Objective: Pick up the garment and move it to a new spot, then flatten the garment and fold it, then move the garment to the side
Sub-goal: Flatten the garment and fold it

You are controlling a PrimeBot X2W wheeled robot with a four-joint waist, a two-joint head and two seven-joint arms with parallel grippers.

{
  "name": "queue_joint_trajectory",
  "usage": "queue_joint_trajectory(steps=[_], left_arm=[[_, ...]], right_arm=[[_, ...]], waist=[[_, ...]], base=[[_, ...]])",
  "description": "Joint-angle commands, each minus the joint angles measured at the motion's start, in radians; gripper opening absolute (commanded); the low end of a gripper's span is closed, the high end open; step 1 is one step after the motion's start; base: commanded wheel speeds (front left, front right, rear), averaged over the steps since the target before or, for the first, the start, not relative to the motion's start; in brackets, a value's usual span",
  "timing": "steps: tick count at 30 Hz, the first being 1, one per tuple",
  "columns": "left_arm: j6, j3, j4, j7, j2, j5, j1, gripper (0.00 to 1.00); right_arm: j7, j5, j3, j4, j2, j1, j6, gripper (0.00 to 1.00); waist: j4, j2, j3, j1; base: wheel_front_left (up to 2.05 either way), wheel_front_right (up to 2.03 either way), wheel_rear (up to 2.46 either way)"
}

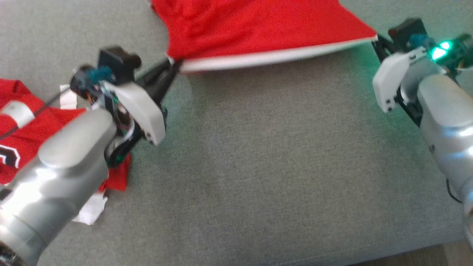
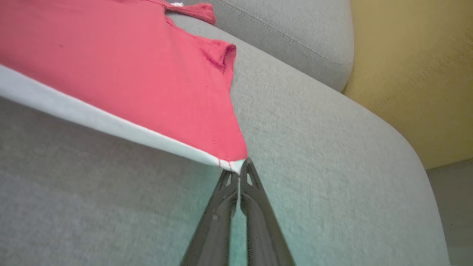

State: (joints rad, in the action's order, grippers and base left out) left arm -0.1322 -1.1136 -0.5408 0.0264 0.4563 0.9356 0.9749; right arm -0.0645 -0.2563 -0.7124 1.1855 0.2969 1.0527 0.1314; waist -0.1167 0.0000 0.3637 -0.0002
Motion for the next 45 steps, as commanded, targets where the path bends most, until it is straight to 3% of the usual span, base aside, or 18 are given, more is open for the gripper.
queue_joint_trajectory(steps=[1, 12, 24, 34, 45], left_arm=[[0.002, 0.027, 0.029, 0.001, 0.048, -0.002, 0.029, 0.00], [0.045, -0.017, 0.160, -0.011, 0.098, 0.004, -0.089, 0.00], [0.155, -0.041, 0.411, -0.039, 0.151, 0.058, -0.251, 0.00], [0.230, -0.059, 0.568, -0.056, 0.157, 0.079, -0.325, 0.00], [0.260, -0.010, 0.563, -0.025, 0.134, 0.074, -0.275, 0.00]], right_arm=[[0.015, -0.032, -0.026, -0.030, 0.029, -0.020, -0.001, 0.00], [0.231, -0.383, -0.308, -0.326, 0.286, -0.127, -0.001, 0.00], [0.290, -0.562, -0.353, -0.582, 0.506, -0.246, -0.001, 0.00], [0.333, -0.566, -0.251, -0.712, 0.594, -0.364, -0.001, 0.00], [0.278, -0.427, -0.050, -0.725, 0.529, -0.350, -0.001, 0.00]], waist=[[-0.002, 0.0000, -0.024, 0.0002], [-0.034, 0.0000, -0.142, 0.0002], [-0.054, 0.0000, -0.248, 0.0002], [-0.049, 0.0000, -0.262, 0.0002], [0.003, 0.0000, -0.178, 0.0002]], base=[[0.00, 0.00, 0.00], [0.00, 0.00, 0.00], [0.00, 0.00, 0.00], [0.00, 0.00, 0.00], [0.00, 0.00, 0.00]])
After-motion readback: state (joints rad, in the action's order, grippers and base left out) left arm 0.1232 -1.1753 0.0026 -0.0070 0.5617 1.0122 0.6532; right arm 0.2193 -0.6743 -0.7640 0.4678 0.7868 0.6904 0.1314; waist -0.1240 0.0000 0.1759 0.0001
